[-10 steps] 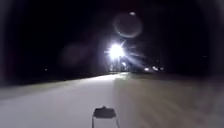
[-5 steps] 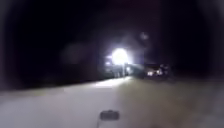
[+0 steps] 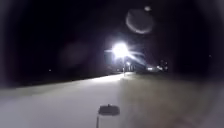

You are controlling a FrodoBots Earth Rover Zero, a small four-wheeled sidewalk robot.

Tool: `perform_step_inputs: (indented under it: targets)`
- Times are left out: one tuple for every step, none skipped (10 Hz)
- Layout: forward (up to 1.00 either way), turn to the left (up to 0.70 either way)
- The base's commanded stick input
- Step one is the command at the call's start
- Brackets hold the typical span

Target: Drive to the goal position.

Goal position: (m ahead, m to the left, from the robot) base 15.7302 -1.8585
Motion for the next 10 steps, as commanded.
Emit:
perform_step_inputs:
  targets:
    - [1.0,0.01]
    - [1.0,0.0]
    - [1.0,0.01]
    - [1.0,0.1]
    - [1.0,0.19]
    - [1.0,0.27]
    - [1.0,0.27]
    - [1.0,0.27]
    - [1.0,0.27]
    - [1.0,0.27]
